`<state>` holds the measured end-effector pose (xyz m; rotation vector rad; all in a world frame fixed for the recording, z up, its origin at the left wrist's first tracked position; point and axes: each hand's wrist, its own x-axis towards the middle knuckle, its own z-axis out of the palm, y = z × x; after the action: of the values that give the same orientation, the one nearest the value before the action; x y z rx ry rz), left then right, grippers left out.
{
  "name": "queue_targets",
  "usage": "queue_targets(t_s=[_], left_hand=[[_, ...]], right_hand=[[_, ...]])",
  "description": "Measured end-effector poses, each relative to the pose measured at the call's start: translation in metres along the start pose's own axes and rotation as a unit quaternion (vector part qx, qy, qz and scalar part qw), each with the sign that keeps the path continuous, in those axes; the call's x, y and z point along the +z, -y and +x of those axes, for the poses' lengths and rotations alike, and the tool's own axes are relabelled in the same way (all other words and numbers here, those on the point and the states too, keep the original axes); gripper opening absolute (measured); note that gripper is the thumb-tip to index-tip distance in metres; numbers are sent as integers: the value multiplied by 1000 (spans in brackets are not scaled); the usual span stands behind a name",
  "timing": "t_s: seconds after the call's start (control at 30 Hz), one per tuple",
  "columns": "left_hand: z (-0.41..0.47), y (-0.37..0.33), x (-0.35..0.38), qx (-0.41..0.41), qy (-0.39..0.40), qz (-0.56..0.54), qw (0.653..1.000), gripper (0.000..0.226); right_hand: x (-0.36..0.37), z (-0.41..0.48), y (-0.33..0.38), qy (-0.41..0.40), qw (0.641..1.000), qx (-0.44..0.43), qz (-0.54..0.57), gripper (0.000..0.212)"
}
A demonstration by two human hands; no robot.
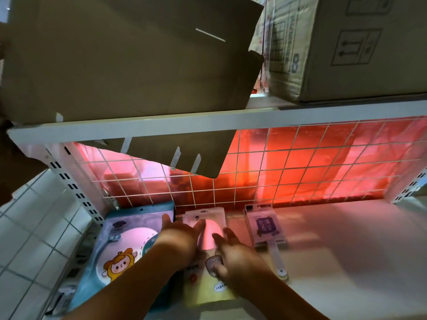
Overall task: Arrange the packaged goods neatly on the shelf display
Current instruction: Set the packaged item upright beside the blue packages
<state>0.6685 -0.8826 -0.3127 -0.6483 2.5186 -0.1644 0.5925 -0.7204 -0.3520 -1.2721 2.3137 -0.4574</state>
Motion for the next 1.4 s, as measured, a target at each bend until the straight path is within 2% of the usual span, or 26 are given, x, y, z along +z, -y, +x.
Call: queue_targets(t_s=[0.17, 0.3, 0.47, 0.7, 0.77, 0.87, 0.97, 1.13, 1.23, 1.4], left_hand=[[8, -3, 0, -4, 15, -44, 999, 89], [18, 1, 0, -2, 52, -36, 998, 95], [27, -3, -2, -40, 73, -124, 989, 64], [9, -7, -4, -14, 64, -14, 998, 92], [3, -8, -2, -11, 62, -29, 998, 88], [-6, -11, 4, 9, -9, -51, 999, 71], [-16, -16, -2, 13, 20, -27, 999, 77], [-12, -12, -2, 16, 14, -20, 1000, 76], [7, -5, -3, 1, 50, -19, 999, 86], [12, -5, 5, -18, 8, -14, 1000, 89]], right_hand=[[3, -6, 5, 1, 1000, -17, 9, 78], [-5, -6, 2, 20, 1000, -6, 12, 76], [-8, -6, 10, 19, 999, -20, 18, 77], [-6, -15, 4, 10, 1000, -5, -2, 76], [-8, -19, 5, 15, 1000, -18, -13, 74], [-9, -19, 11, 12, 999, -37, -18, 69], [-7, -18, 11, 18, 998, -42, -32, 67], [-9, -19, 6, 24, 998, -37, -36, 68], [-17, -6, 5, 27, 999, 1, -21, 69], [-23, 18, 7, 54, 998, 26, 5, 71]])
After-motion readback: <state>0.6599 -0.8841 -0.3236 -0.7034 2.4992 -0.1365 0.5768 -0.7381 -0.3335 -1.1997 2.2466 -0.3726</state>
